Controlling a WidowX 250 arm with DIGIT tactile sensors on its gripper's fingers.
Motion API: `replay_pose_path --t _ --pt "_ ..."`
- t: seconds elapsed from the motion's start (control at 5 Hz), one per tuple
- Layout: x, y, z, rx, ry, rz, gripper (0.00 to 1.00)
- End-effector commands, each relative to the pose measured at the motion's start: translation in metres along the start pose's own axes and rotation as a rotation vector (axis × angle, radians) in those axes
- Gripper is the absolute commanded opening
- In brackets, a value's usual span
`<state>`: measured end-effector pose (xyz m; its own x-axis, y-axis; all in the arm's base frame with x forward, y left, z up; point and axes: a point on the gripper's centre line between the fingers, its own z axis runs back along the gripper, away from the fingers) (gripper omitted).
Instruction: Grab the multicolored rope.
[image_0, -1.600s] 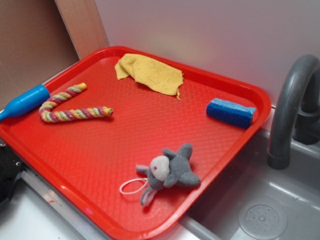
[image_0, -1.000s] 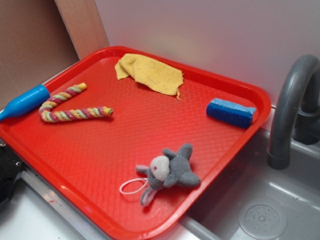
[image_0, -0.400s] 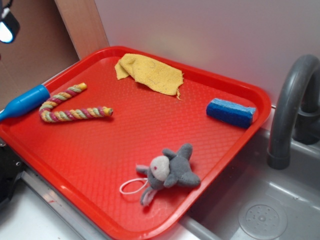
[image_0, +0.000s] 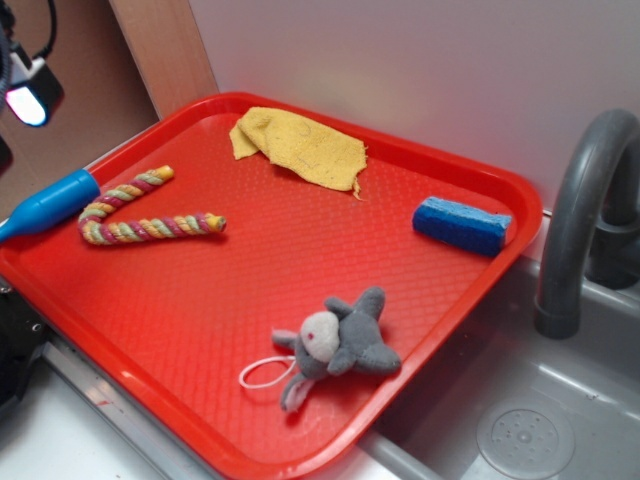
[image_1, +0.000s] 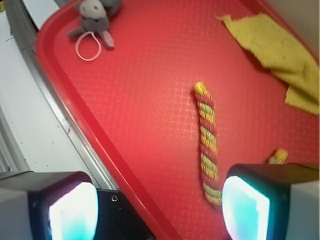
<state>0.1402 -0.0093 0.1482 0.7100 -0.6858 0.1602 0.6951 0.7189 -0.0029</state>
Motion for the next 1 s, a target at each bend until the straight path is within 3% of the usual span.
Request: replay_pose_path --t 0.0,0.8 --pt "-0.001 0.012 -0.037 -0.055 -0.024 0.037 1.0" --pt "-0.003 0.044 -0.106 -0.056 0.008 0.043 1.0"
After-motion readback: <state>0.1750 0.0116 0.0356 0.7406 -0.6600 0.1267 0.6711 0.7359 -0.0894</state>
